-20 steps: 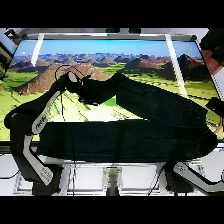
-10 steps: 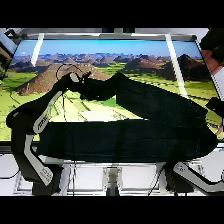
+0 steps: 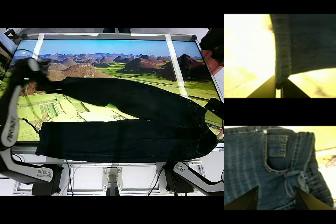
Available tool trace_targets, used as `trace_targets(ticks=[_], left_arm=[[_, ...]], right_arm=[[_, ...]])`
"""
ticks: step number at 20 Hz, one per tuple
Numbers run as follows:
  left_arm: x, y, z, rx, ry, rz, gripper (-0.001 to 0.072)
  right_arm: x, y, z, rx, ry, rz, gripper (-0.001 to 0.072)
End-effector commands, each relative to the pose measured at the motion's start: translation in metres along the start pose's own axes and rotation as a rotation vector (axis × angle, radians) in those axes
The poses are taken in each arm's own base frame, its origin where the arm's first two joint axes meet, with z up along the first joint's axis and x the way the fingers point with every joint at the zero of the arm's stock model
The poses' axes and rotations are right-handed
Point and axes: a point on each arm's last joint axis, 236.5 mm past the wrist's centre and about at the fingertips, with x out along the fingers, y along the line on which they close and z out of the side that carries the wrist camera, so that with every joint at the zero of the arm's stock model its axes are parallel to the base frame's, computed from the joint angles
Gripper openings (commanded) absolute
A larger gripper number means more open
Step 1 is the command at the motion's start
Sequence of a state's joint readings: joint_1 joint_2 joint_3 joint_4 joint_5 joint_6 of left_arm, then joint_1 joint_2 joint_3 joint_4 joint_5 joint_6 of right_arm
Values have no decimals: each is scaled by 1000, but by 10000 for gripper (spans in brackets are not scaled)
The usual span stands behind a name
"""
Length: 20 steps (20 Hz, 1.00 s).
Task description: Fold the clothes and pants, and hang the long-sleeved shirts on hangers.
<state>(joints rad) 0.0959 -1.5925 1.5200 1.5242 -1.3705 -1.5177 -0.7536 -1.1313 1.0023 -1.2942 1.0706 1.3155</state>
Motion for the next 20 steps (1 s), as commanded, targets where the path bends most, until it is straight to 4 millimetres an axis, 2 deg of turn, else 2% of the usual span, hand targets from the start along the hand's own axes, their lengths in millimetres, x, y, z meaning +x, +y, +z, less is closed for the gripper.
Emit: trace_targets(ticks=[1, 3, 5, 9, 13, 14, 15, 16, 18, 20], left_arm=[[-38, 84, -42, -115, 78, 116, 25], [-40, 99, -61, -125, 143, 115, 26], [-41, 106, -72, -116, 182, 116, 27], [-39, 99, -83, -20, 240, 94, 28], [-19, 93, -112, 24, 347, 64, 42], [-13, 92, -120, 43, 374, 52, 156], [-8, 90, -127, 60, 399, 42, 354], [-7, 90, -129, 86, 407, 35, 474], [-9, 106, -125, 88, 379, 85, 479], [-10, 117, -109, 64, 284, 114, 476]], right_arm=[[0, 2, -6, -1, 26, 8, 481], [0, 2, -8, -2, 35, 9, 481], [0, 3, -9, -13, 38, 10, 482], [-1, 1, -10, -28, 42, 4, 482], [-1, -9, -12, -49, 53, -36, 482], [-1, -9, -12, -50, 50, -37, 482], [-1, -9, -11, -50, 47, -38, 482], [-1, -10, -10, -53, 46, -42, 482], [-5, -20, -7, -76, 44, -87, 482], [-18, -35, 4, -64, 25, -159, 482]])
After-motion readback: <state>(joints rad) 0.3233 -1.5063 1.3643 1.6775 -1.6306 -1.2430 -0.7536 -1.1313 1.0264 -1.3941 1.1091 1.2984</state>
